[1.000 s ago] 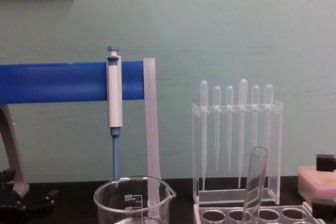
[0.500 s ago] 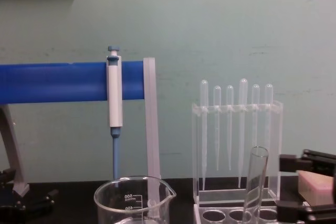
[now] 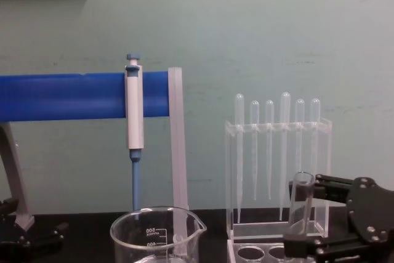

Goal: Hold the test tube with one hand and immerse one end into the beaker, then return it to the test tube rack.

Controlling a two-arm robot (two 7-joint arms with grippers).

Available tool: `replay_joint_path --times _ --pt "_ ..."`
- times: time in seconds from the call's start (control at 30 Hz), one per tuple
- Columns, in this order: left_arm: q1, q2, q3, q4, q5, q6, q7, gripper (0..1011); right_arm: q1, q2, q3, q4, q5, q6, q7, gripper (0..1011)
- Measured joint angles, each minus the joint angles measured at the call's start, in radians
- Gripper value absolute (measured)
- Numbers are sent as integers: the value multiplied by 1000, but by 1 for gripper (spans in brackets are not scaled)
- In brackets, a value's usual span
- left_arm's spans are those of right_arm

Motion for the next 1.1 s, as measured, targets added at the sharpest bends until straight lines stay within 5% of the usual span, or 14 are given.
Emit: replay_joint_path --times 0.5,1.1 --pt "0 0 0 0 0 0 0 1000 20 -8 -15 18 -15 11 -8 979" --pt "0 0 0 0 0 0 0 1000 17 -6 -12 15 -12 8 -9 463"
